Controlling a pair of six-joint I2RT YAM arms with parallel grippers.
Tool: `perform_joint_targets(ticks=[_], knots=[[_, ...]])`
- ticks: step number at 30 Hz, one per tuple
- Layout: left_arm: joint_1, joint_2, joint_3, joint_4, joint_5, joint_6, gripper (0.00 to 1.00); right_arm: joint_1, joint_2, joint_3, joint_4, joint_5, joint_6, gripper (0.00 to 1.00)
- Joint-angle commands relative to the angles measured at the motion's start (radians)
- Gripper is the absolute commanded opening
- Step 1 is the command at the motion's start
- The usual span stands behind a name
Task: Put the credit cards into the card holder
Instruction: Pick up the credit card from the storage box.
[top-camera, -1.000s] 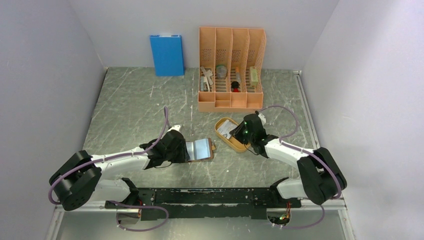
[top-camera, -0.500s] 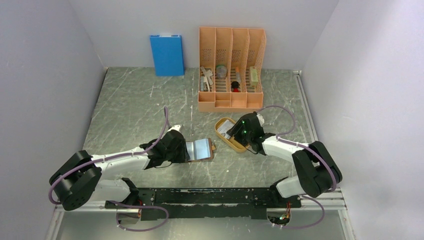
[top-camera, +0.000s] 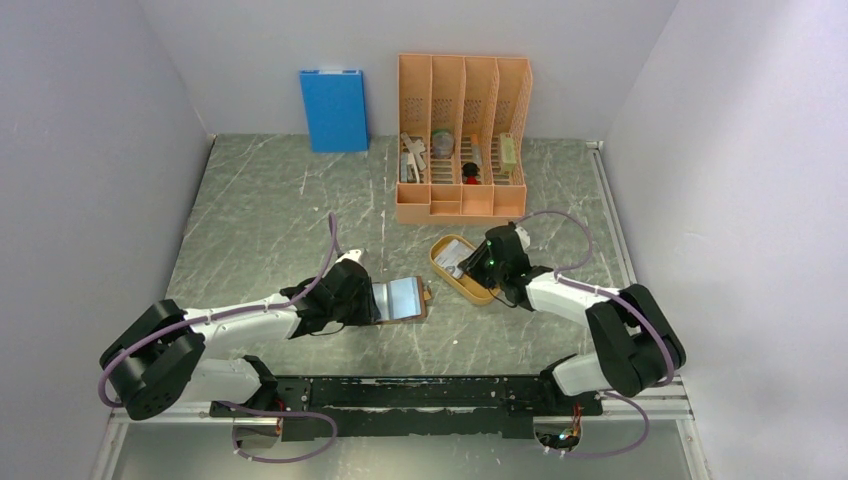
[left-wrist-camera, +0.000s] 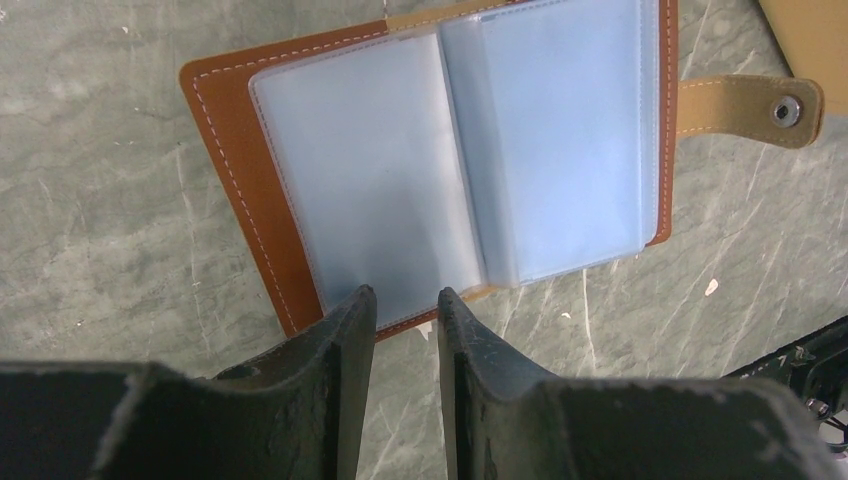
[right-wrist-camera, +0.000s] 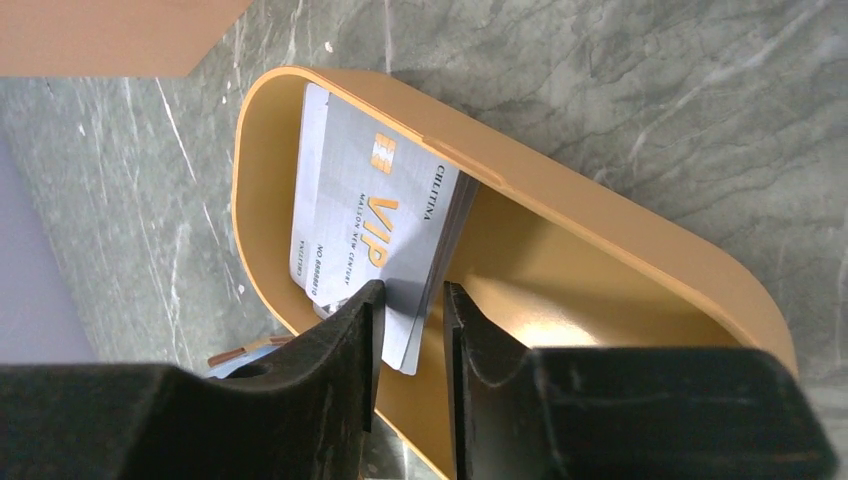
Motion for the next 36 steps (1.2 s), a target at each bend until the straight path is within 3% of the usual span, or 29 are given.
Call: perform_joint_targets(ticks=[1, 6, 11, 15, 24, 36], knots=[[0.005, 0.02, -0.001, 0.011, 0.015, -0.002, 0.35, -0.018, -0.028, -0.034, -0.04, 0.022, -0.021, 0.29], [0.004, 0.023, 0.001, 0.01, 0.017, -0.001, 0.35, -0.02, -0.045, -0.036, -0.034, 0.017, -0.026, 0.29], [0.004, 0.022, -0.001, 0.012, 0.017, -0.001, 0.35, -0.019, -0.049, -0.027, -0.044, 0.02, -0.026, 0.45], [0.004, 0.021, 0.0, 0.011, 0.017, -0.002, 0.35, -0.019, -0.047, -0.018, -0.042, 0.02, -0.024, 0.49], [0.005, 0.017, 0.0, 0.006, 0.015, -0.002, 0.35, -0.022, -0.054, -0.028, -0.044, 0.019, -0.026, 0.32], [0.004, 0.025, 0.005, 0.008, 0.017, -0.002, 0.34, -0.025, -0.089, -0.039, -0.032, 0.014, -0.032, 0.25]])
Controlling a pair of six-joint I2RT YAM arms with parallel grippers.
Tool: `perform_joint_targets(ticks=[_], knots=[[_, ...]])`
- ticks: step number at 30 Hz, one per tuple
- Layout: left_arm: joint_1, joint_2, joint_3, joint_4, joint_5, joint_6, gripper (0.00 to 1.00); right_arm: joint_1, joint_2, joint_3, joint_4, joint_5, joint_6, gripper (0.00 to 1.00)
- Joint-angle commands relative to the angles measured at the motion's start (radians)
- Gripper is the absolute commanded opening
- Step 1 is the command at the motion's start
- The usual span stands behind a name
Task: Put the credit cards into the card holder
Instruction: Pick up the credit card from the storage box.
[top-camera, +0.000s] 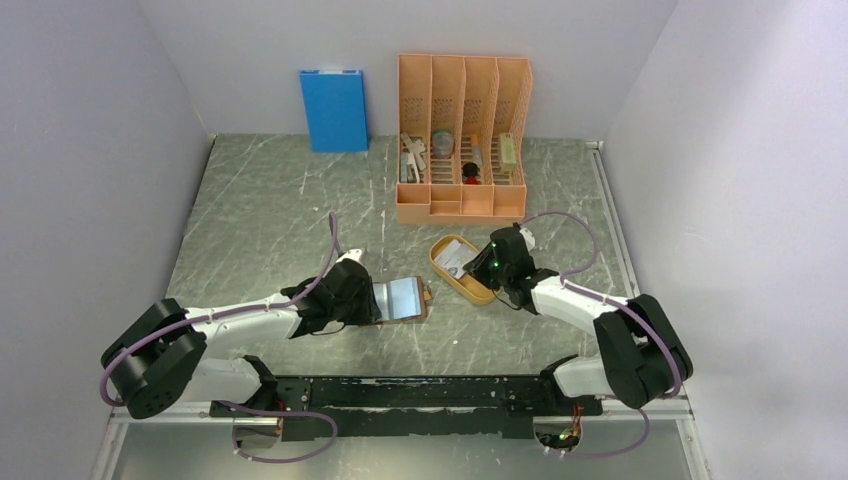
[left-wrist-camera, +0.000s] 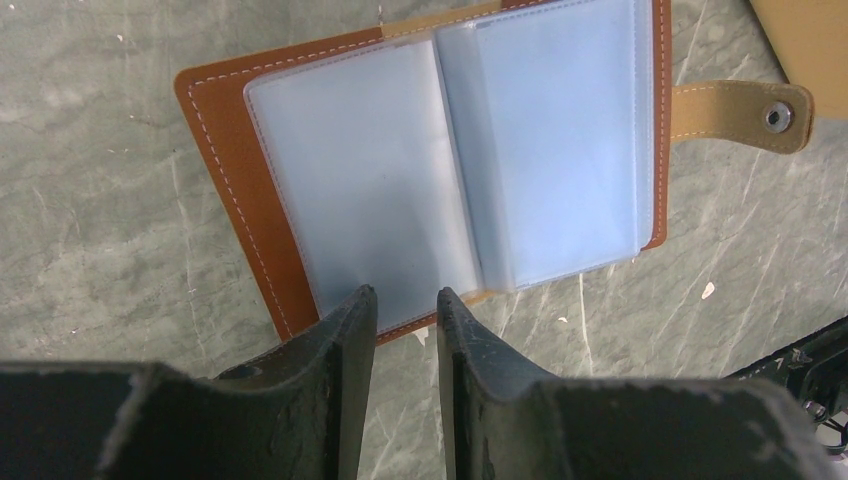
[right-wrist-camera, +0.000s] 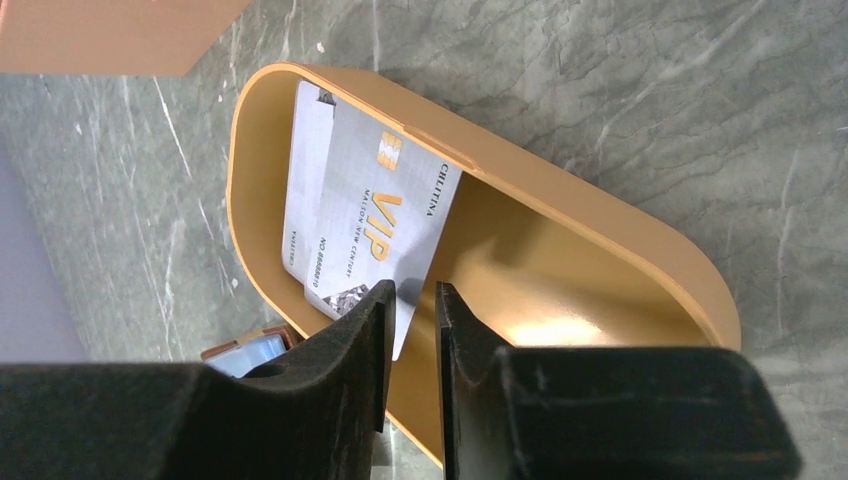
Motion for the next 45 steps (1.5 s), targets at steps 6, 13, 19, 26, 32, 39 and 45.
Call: perform_joint_targets(ticks=[6, 13, 19, 26, 32, 39, 45], knots=[[0.004, 0.015, 0.002, -0.008, 0.017, -0.002, 0.34, -0.009, -0.029, -0.016, 0.001, 0.008, -0.01, 0.19], [0.003, 0.012, 0.005, -0.012, 0.017, -0.001, 0.34, -0.011, -0.035, -0.028, 0.014, 0.005, 0.005, 0.39], [0.003, 0.005, 0.007, -0.021, 0.012, 0.002, 0.34, -0.015, -0.029, -0.032, 0.052, -0.007, 0.028, 0.54], [0.004, 0.01, 0.009, -0.022, 0.014, 0.002, 0.34, -0.017, 0.041, 0.012, 0.048, -0.019, 0.034, 0.45], [0.004, 0.008, 0.019, -0.035, 0.01, 0.007, 0.34, -0.02, 0.056, 0.02, 0.041, -0.02, 0.03, 0.3], [0.004, 0.017, 0.02, -0.03, 0.011, 0.008, 0.34, -0.027, 0.001, -0.025, 0.058, -0.017, 0.029, 0.22], [0.004, 0.023, 0.019, -0.021, 0.015, 0.004, 0.34, -0.03, -0.016, -0.036, 0.08, -0.031, 0.025, 0.16]])
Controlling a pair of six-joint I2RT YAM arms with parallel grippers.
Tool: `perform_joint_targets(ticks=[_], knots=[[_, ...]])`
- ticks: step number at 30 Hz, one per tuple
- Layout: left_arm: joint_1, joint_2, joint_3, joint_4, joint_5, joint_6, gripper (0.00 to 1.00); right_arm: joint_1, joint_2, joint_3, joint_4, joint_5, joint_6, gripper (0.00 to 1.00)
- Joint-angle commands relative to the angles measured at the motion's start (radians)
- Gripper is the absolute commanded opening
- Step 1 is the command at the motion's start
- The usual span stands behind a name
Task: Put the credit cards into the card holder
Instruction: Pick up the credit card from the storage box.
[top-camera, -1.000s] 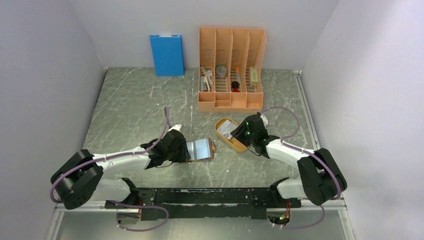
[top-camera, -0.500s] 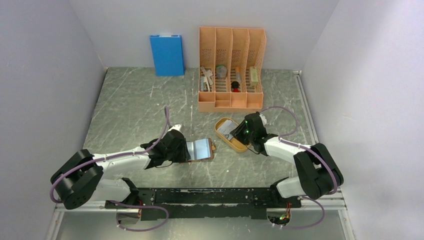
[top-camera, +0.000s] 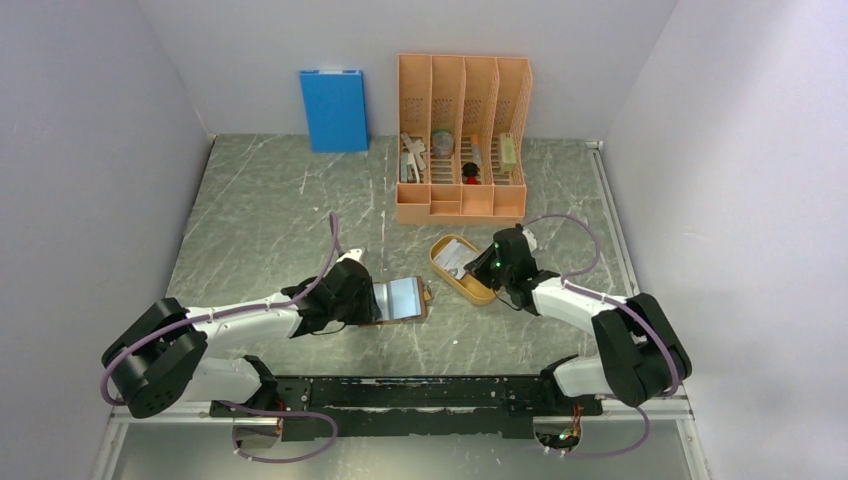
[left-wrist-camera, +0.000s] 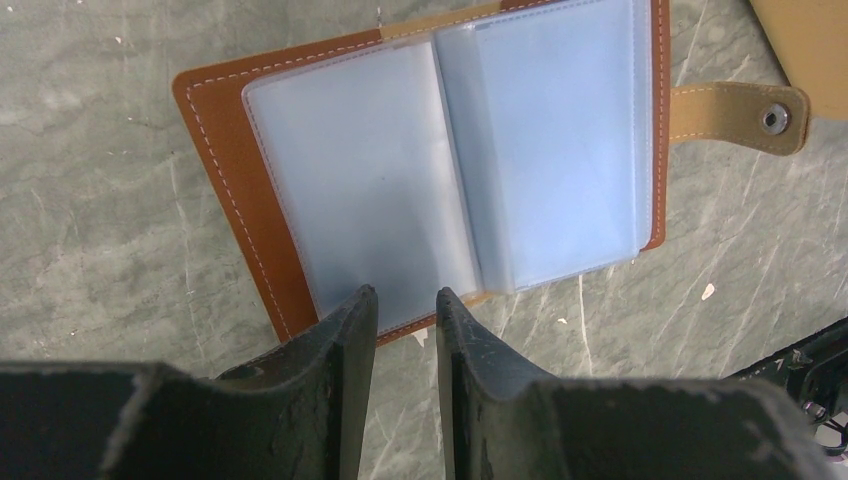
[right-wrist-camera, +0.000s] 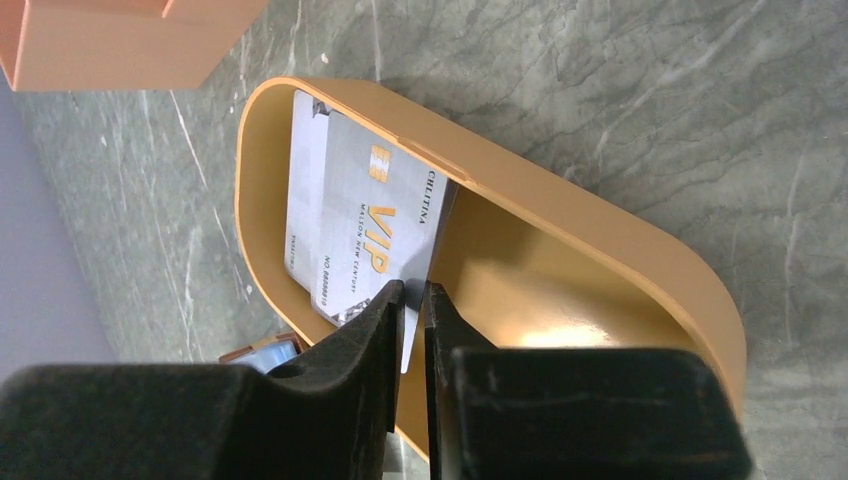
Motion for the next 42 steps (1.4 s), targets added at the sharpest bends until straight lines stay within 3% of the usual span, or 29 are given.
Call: perform_joint_targets(ticks=[1, 14, 42], knots=[[0.004, 0.017, 0.014, -0.019, 0.015, 0.004, 0.34, -0.01, -0.028, -0.016, 0.034, -0.008, -0.004, 0.15], [0.003, 0.015, 0.007, -0.016, 0.015, 0.004, 0.34, -0.011, -0.076, -0.011, 0.021, -0.02, 0.012, 0.0], [0.004, -0.003, 0.049, -0.052, -0.009, 0.022, 0.33, -0.012, -0.211, 0.127, -0.26, -0.054, 0.235, 0.0]])
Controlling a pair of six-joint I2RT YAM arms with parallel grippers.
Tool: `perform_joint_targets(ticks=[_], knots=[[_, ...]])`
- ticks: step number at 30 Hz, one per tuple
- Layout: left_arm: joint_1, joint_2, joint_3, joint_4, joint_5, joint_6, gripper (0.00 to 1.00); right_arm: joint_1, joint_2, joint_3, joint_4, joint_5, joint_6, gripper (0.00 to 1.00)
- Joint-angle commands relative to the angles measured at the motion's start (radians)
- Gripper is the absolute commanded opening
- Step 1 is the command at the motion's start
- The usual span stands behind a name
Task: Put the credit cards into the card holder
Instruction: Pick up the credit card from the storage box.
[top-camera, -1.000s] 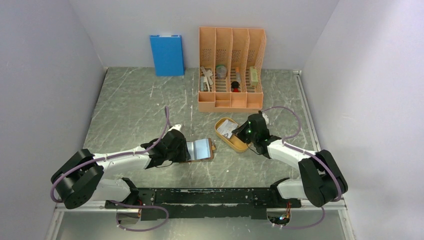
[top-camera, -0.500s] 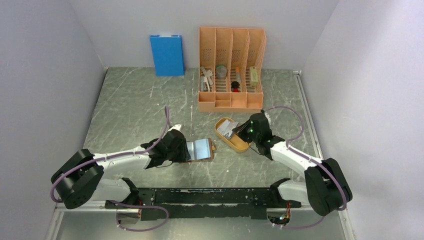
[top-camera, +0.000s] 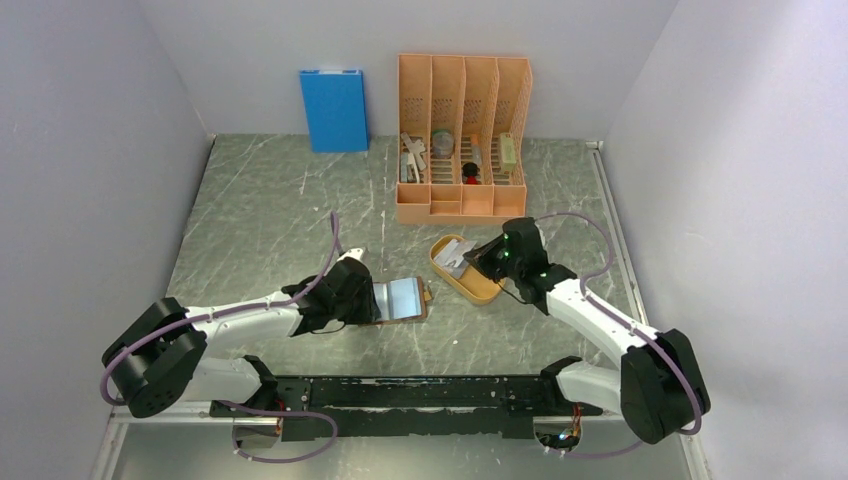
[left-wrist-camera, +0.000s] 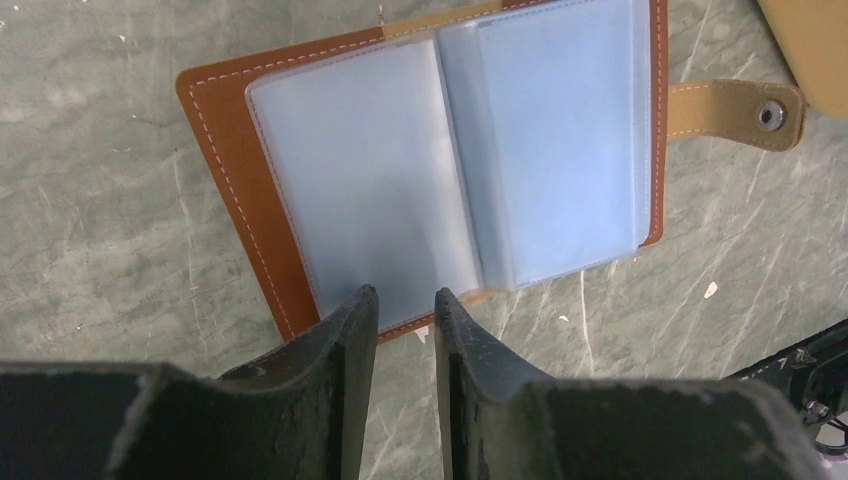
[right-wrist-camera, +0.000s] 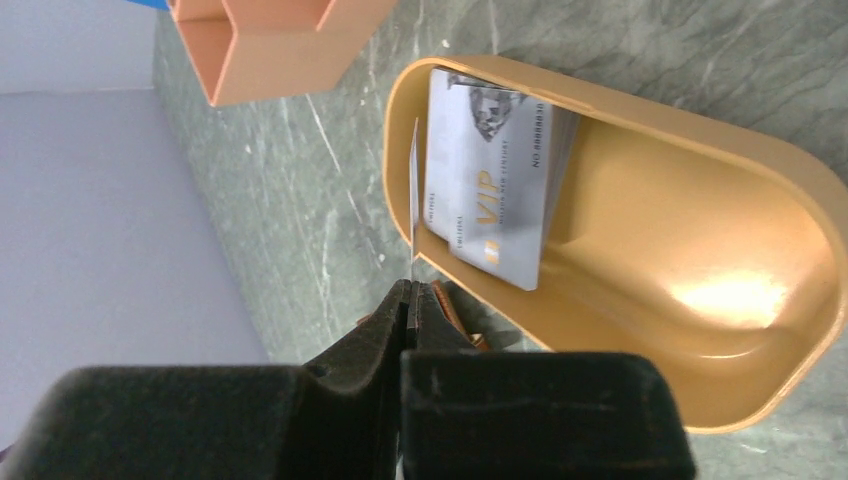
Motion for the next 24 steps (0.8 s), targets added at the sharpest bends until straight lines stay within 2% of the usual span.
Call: perform_joint_targets(ticks=[1, 7, 11, 13, 21, 24], knots=[[0.004, -0.005, 0.035, -0.026, -0.01, 0.021, 0.33, -0.01, -0.032, 0.05, -0.064, -0.006, 0.046, 0.0], [0.003, -0.035, 0.051, -0.053, -0.019, 0.021, 0.33, -0.007, -0.082, 0.092, -0.095, -0.037, 0.024, 0.0], [0.004, -0.088, 0.074, -0.097, -0.03, 0.021, 0.37, -0.006, -0.125, 0.143, -0.133, -0.098, -0.099, 0.0], [0.004, -0.123, 0.093, -0.125, -0.036, 0.021, 0.4, -0.006, -0.159, 0.149, -0.116, -0.164, -0.166, 0.0], [0.004, -0.259, 0.184, -0.243, -0.093, 0.021, 0.62, -0.006, -0.293, 0.14, -0.041, -0.507, -0.455, 0.0], [0.003, -0.303, 0.196, -0.265, -0.106, 0.021, 0.64, -0.005, -0.29, 0.126, -0.043, -0.606, -0.514, 0.0]])
